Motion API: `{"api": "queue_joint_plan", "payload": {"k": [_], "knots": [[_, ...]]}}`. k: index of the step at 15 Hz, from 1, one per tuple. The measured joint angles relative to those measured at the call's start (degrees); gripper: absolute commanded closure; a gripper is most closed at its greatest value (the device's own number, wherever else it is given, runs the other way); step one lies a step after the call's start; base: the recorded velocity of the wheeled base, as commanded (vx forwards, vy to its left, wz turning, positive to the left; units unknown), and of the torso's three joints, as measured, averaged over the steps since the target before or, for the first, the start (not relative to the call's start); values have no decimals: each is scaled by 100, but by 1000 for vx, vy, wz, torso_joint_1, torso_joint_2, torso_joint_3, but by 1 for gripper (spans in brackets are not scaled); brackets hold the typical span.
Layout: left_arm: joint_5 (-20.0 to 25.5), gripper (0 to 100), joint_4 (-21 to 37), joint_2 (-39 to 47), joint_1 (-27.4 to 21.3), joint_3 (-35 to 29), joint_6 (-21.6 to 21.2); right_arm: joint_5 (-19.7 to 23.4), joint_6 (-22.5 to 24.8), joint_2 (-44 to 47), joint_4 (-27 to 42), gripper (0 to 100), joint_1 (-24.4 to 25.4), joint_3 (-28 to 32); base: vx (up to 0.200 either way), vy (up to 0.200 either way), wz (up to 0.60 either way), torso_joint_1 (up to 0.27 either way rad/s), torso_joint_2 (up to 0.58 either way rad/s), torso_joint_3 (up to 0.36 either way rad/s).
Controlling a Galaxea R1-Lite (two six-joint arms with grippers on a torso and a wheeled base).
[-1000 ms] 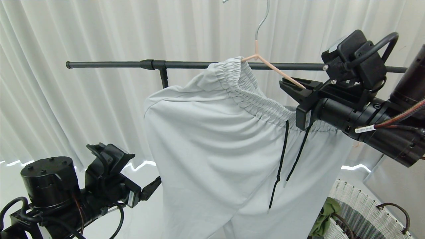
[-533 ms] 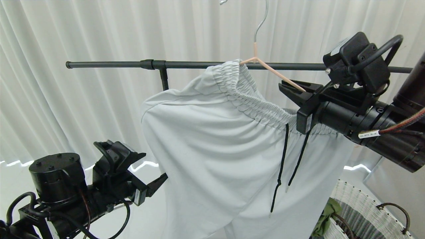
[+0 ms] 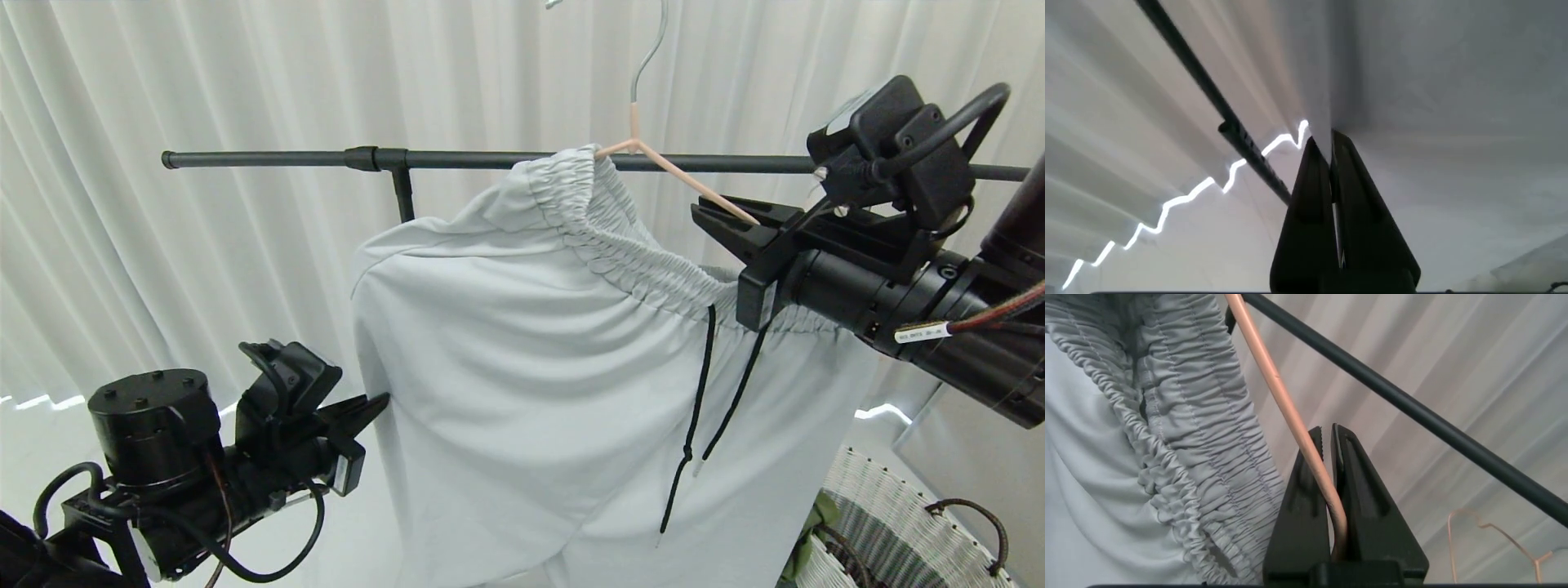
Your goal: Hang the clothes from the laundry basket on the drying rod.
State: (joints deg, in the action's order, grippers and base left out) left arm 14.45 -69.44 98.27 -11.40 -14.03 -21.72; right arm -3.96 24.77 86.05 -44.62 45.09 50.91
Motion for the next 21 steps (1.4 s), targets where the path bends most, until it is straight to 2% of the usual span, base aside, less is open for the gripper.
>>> {"api": "queue_joint_plan", "payload": {"k": [5, 9, 10, 13, 15, 18, 19, 21], "knots": [[-213, 100, -5, 208, 686, 0, -30, -5, 2, -102, 9, 100, -66, -22, 0, 0, 0, 0, 0, 0], [-230, 100, -121, 297, 870, 37, -37, -13, -1, -138, 9, 100, -107, -30, 0, 0, 0, 0, 0, 0], [-241, 0, -208, 311, 879, 72, -83, -16, -1, -146, 4, 100, -118, -30, 0, 0, 0, 0, 0, 0], [-241, 0, -402, 328, 884, 282, -547, -38, -4, -193, 1, 100, -185, -33, 0, 0, 0, 0, 0, 0], [-235, 0, -720, 269, 834, 325, -545, -143, -1, -201, 11, 100, -354, -85, 0, 0, 0, 0, 0, 0], [-246, 0, -1281, 156, 528, 325, -521, -540, -1, -177, 50, 100, -730, -235, 0, 0, 0, 0, 0, 0], [-372, 0, -1371, 140, 374, 202, -523, -714, -1, -163, 78, 100, -883, -295, 0, 0, 0, 0, 0, 0], [-976, 0, -1399, 129, -26, -29, -419, -1185, -4, -174, 346, 100, -1178, -413, 0, 0, 0, 0, 0, 0]]}}
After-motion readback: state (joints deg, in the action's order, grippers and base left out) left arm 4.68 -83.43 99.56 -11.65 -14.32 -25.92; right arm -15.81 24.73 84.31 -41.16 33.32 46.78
